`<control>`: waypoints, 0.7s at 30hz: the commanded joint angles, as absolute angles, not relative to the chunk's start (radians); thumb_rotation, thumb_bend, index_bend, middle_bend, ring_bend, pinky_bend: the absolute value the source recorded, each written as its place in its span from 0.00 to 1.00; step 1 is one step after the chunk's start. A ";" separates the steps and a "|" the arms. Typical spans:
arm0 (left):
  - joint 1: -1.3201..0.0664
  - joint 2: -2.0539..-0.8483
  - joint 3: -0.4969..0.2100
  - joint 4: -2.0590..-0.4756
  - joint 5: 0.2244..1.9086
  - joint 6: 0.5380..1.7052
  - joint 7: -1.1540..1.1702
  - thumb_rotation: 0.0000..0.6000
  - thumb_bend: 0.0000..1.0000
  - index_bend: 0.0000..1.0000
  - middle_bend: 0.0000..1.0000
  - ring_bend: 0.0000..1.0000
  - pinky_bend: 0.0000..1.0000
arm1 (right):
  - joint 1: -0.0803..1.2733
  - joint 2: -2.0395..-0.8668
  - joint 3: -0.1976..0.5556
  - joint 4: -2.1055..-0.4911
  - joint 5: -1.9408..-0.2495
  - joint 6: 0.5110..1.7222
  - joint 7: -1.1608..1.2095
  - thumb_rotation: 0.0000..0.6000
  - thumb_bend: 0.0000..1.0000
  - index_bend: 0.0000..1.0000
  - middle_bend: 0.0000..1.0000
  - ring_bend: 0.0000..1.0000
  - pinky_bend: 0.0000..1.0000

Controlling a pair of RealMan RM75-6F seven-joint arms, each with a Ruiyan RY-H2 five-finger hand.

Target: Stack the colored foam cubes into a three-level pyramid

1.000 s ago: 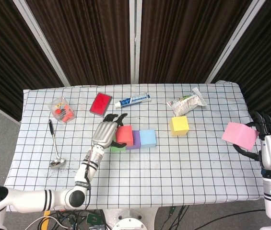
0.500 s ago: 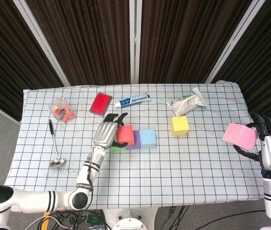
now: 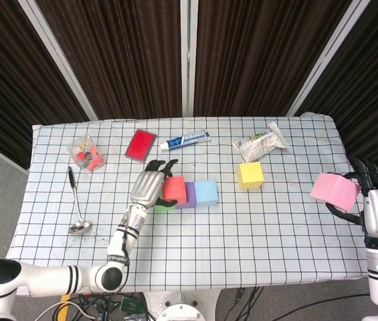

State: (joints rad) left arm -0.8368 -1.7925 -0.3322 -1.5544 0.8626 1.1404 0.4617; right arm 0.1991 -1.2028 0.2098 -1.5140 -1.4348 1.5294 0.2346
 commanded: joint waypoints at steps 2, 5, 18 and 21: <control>-0.838 -1.789 -0.330 -1.555 0.864 1.140 0.466 1.00 0.16 0.10 0.45 0.12 0.08 | 0.200 -1.208 0.210 -1.508 -1.434 1.526 0.238 1.00 0.06 0.00 0.50 0.06 0.00; -0.840 -1.790 -0.331 -1.554 0.857 1.138 0.468 1.00 0.16 0.10 0.45 0.12 0.08 | 0.200 -1.212 0.210 -1.503 -1.435 1.523 0.240 1.00 0.07 0.00 0.49 0.06 0.00; -0.846 -1.794 -0.327 -1.548 0.858 1.133 0.469 1.00 0.16 0.10 0.45 0.12 0.08 | 0.198 -1.214 0.208 -1.491 -1.437 1.517 0.241 1.00 0.07 0.00 0.49 0.06 0.00; -0.847 -1.795 -0.328 -1.545 0.858 1.135 0.470 1.00 0.16 0.10 0.45 0.12 0.08 | 0.200 -1.215 0.207 -1.488 -1.437 1.513 0.238 1.00 0.07 0.00 0.50 0.06 0.00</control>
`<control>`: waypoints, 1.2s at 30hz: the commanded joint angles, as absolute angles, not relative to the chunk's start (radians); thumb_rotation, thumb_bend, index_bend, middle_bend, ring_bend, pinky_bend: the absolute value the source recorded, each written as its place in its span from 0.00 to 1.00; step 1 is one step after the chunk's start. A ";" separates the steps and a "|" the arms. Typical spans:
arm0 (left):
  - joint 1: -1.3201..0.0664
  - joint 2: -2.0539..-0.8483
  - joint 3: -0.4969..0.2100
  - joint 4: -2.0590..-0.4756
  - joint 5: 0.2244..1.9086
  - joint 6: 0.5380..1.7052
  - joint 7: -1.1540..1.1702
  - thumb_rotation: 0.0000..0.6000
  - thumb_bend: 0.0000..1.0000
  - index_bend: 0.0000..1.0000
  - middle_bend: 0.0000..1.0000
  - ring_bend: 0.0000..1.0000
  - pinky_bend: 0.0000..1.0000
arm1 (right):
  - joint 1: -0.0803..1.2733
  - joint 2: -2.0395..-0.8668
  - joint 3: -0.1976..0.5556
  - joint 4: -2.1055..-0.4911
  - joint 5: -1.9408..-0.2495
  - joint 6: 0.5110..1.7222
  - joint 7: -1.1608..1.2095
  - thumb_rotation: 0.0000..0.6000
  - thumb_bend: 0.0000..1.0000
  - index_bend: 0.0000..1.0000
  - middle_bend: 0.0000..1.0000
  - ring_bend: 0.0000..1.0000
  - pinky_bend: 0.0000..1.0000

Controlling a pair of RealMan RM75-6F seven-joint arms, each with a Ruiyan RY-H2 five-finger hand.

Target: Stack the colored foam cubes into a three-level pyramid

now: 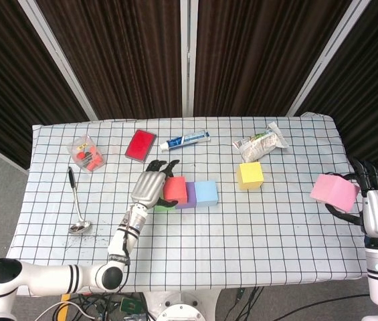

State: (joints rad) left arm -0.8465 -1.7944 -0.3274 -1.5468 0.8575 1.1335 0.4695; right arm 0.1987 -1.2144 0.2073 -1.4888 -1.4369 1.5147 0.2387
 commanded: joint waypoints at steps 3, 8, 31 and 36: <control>-0.848 -1.793 -0.328 -1.546 0.859 1.135 0.471 1.00 0.16 0.10 0.45 0.12 0.08 | 0.199 -1.215 0.209 -1.487 -1.438 1.515 0.239 1.00 0.07 0.00 0.50 0.06 0.00; -0.850 -1.786 -0.326 -1.552 0.857 1.130 0.476 1.00 0.16 0.10 0.45 0.12 0.08 | 0.199 -1.215 0.209 -1.487 -1.439 1.514 0.238 1.00 0.07 0.00 0.50 0.06 0.00; -0.854 -1.796 -0.329 -1.540 0.856 1.143 0.477 1.00 0.16 0.10 0.45 0.12 0.08 | 0.202 -1.220 0.212 -1.487 -1.434 1.505 0.229 1.00 0.07 0.00 0.50 0.06 0.00; -0.856 -1.791 -0.331 -1.552 0.849 1.149 0.493 1.00 0.16 0.10 0.45 0.12 0.08 | 0.204 -1.222 0.212 -1.486 -1.434 1.501 0.227 1.00 0.07 0.00 0.50 0.06 0.00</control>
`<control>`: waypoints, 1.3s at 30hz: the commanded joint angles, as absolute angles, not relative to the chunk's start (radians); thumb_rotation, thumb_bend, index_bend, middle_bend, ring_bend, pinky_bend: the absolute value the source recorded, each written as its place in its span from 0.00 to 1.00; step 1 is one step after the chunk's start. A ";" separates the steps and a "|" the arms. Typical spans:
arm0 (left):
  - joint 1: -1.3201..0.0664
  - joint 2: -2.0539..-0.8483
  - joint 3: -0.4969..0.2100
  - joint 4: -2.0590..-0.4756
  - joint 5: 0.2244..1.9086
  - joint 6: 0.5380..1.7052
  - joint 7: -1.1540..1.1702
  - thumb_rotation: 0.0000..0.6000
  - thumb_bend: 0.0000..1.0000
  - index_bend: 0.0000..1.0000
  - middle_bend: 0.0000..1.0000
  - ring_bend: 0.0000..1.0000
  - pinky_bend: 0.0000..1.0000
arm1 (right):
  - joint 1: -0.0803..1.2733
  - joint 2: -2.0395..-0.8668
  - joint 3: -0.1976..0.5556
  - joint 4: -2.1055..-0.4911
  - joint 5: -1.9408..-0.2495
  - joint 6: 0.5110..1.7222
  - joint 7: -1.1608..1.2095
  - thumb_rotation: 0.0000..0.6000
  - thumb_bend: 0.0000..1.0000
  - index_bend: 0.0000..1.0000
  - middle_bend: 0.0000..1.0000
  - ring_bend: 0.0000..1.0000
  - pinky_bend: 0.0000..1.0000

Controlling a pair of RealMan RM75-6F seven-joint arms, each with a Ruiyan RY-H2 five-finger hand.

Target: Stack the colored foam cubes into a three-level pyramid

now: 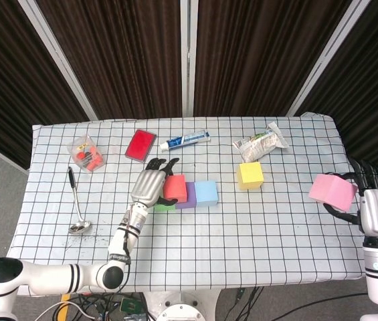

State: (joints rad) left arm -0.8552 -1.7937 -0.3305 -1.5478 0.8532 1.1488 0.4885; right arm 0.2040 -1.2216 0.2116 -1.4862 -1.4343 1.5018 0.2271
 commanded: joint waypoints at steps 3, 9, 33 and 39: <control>-0.856 -1.791 -0.333 -1.557 0.844 1.152 0.496 1.00 0.16 0.10 0.45 0.12 0.08 | 0.205 -1.223 0.211 -1.486 -1.435 1.501 0.227 1.00 0.07 0.00 0.50 0.06 0.00; -0.858 -1.796 -0.333 -1.549 0.837 1.149 0.497 1.00 0.16 0.10 0.45 0.12 0.08 | 0.206 -1.224 0.212 -1.488 -1.431 1.497 0.224 1.00 0.07 0.00 0.50 0.06 0.00; -0.852 -1.799 -0.331 -1.548 0.838 1.148 0.484 1.00 0.16 0.10 0.40 0.12 0.08 | 0.206 -1.225 0.210 -1.492 -1.422 1.483 0.220 1.00 0.08 0.00 0.49 0.06 0.00; -0.850 -1.798 -0.331 -1.554 0.837 1.151 0.485 1.00 0.15 0.10 0.40 0.12 0.08 | 0.206 -1.224 0.210 -1.492 -1.421 1.482 0.221 1.00 0.08 0.00 0.49 0.06 0.00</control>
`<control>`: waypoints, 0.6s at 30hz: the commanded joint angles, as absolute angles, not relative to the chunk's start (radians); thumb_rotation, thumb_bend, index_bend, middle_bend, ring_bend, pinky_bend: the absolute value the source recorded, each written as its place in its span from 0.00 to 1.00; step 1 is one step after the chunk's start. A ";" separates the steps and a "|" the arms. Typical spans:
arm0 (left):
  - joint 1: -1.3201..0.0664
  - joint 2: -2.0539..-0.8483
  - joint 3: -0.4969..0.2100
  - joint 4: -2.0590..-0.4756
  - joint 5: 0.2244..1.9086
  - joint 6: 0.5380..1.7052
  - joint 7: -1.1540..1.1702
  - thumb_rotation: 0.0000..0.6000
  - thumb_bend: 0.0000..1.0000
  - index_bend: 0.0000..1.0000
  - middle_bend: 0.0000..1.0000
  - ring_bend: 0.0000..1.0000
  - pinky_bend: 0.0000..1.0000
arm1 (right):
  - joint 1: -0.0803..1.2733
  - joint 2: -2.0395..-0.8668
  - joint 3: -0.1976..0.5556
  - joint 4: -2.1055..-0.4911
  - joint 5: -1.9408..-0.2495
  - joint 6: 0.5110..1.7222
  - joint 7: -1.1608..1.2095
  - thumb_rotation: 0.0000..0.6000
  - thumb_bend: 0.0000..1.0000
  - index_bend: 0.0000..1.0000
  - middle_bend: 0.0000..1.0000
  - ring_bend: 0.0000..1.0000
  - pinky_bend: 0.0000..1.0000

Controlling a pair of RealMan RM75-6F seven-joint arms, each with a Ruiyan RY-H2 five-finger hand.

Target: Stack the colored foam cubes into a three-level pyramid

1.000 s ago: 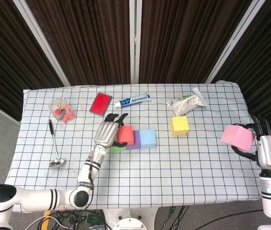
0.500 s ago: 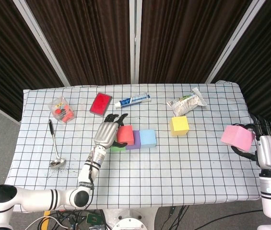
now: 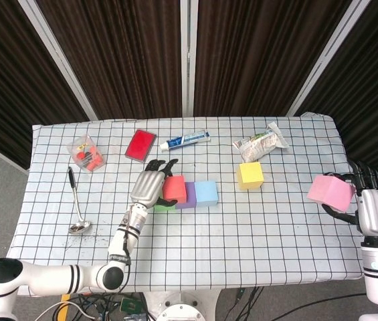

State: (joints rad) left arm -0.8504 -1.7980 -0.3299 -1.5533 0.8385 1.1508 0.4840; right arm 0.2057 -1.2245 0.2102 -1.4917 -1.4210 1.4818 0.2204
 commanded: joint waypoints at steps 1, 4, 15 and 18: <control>-0.851 -1.797 -0.331 -1.555 0.837 1.151 0.485 1.00 0.15 0.10 0.40 0.12 0.08 | 0.206 -1.224 0.210 -1.493 -1.421 1.482 0.221 1.00 0.08 0.00 0.49 0.06 0.00; -0.850 -1.797 -0.331 -1.556 0.836 1.152 0.485 1.00 0.15 0.10 0.40 0.12 0.08 | 0.205 -1.223 0.210 -1.494 -1.422 1.482 0.221 1.00 0.08 0.00 0.49 0.06 0.00; -0.848 -1.796 -0.332 -1.558 0.835 1.158 0.488 1.00 0.15 0.10 0.38 0.12 0.08 | 0.206 -1.222 0.209 -1.496 -1.421 1.478 0.219 1.00 0.08 0.00 0.49 0.06 0.00; -0.848 -1.793 -0.333 -1.562 0.831 1.157 0.489 1.00 0.15 0.10 0.38 0.12 0.08 | 0.205 -1.221 0.209 -1.497 -1.422 1.479 0.218 1.00 0.08 0.00 0.49 0.06 0.00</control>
